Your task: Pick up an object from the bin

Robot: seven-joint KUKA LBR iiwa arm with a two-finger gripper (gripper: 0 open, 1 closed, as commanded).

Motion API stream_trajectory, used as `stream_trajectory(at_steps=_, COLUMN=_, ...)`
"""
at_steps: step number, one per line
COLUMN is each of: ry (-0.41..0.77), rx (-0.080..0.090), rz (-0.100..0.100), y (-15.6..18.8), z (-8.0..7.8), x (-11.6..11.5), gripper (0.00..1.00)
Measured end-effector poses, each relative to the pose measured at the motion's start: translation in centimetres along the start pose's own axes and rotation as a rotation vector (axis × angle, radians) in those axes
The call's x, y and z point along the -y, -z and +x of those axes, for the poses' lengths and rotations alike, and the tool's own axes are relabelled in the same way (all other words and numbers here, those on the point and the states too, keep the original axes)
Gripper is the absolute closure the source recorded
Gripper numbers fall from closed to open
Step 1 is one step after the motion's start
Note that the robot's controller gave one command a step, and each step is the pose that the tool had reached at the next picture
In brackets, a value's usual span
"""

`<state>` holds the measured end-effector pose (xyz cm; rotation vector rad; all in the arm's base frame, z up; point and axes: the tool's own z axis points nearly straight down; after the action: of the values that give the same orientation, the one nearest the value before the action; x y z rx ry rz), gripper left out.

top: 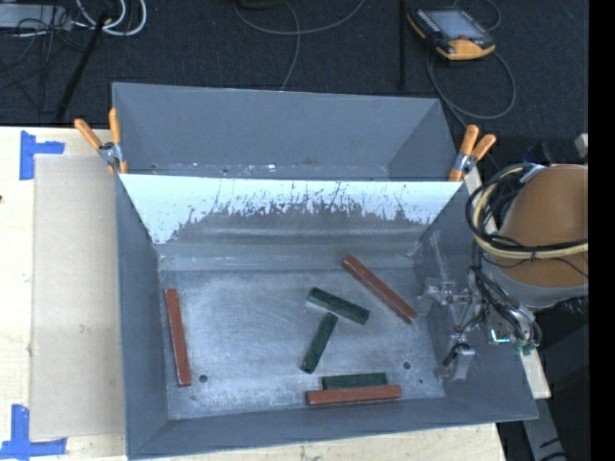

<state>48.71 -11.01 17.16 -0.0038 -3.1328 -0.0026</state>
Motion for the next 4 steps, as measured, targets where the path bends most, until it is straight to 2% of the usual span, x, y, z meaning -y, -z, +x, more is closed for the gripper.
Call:
stream_trajectory(at_steps=1, ry=-0.006, rx=0.004, rz=-0.003, y=-9.8, z=-5.7, x=-7.3, gripper=0.00)
stream_trajectory(at_steps=2, ry=-0.008, rx=0.007, rz=0.001, y=-9.4, z=-5.7, x=-7.0, gripper=1.00)
stream_trajectory(at_steps=3, ry=-0.006, rx=0.007, rz=0.002, y=-9.4, z=-5.7, x=-7.0, gripper=0.00)
stream_trajectory(at_steps=4, ry=0.060, rx=0.014, rz=0.000, y=-9.9, z=-2.1, x=-13.8, gripper=0.00)
